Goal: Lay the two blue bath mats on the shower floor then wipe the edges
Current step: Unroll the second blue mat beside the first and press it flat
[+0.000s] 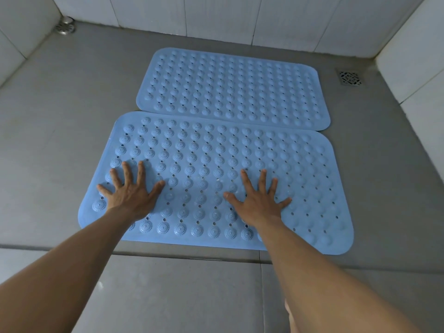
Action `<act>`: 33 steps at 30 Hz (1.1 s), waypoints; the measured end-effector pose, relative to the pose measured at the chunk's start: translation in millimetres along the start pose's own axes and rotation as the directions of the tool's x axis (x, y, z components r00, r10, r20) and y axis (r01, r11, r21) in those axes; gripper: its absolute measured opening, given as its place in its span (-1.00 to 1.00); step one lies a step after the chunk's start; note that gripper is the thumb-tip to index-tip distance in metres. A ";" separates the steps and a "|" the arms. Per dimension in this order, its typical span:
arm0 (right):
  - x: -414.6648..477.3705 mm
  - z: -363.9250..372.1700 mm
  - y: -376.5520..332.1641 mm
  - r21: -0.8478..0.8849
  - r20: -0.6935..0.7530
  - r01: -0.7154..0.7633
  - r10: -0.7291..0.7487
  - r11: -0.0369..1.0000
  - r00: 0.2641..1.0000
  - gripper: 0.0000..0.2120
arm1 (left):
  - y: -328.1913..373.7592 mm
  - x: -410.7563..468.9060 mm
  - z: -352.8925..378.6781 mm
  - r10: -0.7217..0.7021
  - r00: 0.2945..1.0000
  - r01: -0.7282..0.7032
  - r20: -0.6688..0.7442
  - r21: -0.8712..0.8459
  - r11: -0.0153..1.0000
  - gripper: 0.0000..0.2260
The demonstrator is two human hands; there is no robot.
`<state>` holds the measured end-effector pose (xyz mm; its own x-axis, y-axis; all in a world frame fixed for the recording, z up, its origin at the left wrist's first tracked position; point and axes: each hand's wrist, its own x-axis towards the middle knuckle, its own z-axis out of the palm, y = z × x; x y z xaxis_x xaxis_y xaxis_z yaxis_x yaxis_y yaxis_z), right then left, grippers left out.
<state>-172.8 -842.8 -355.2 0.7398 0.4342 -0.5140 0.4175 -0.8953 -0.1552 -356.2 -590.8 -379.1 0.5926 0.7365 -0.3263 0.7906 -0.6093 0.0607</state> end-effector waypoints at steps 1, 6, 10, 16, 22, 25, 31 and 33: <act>-0.6 -0.3 0.7 0.003 -0.001 0.000 0.000 1.000 1.000 -0.14 | -0.4 0.4 0.9 -0.002 1.000 0.002 -0.006 0.003 1.000 -0.18; -5.1 1.4 3.4 0.016 -0.028 0.002 -0.001 1.000 1.000 -0.15 | -0.2 0.7 3.3 -0.012 0.999 0.012 -0.032 0.018 1.000 -0.20; -7.6 0.9 5.5 0.021 -0.033 0.000 0.001 1.000 0.999 -0.15 | 0.9 -0.7 1.8 -0.013 1.000 0.014 -0.027 0.011 1.000 -0.21; -14.2 6.3 5.5 0.024 -0.046 -0.010 0.011 1.000 0.999 -0.18 | 0.1 -2.6 -0.2 -0.005 1.000 0.005 -0.026 0.007 1.000 -0.23; -4.5 -6.7 28.6 0.114 -0.160 -0.123 0.141 0.986 0.977 -0.17 | -1.5 0.8 -0.5 -0.010 1.000 0.010 -0.023 -0.004 1.000 -0.18; 7.9 -23.1 63.4 0.118 -0.116 -0.261 0.274 0.958 0.955 -0.10 | 1.6 4.6 -4.1 -0.015 0.999 0.013 -0.036 -0.050 0.999 -0.18; 12.7 -26.0 90.9 0.155 0.001 -0.313 0.317 0.937 0.948 -0.02 | 2.1 8.9 1.9 -0.006 1.000 0.006 0.022 -0.025 1.000 -0.19; 12.3 -25.9 89.8 0.158 -0.004 -0.315 0.319 0.936 0.948 -0.02 | 1.0 8.4 2.0 0.000 1.000 0.000 0.023 -0.031 1.000 -0.21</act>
<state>-112.5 -915.4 -353.6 0.8363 0.1260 -0.5336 0.0745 -0.9903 -0.1169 -350.7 -585.8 -383.6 0.5892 0.7293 -0.3478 0.7952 -0.5997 0.0898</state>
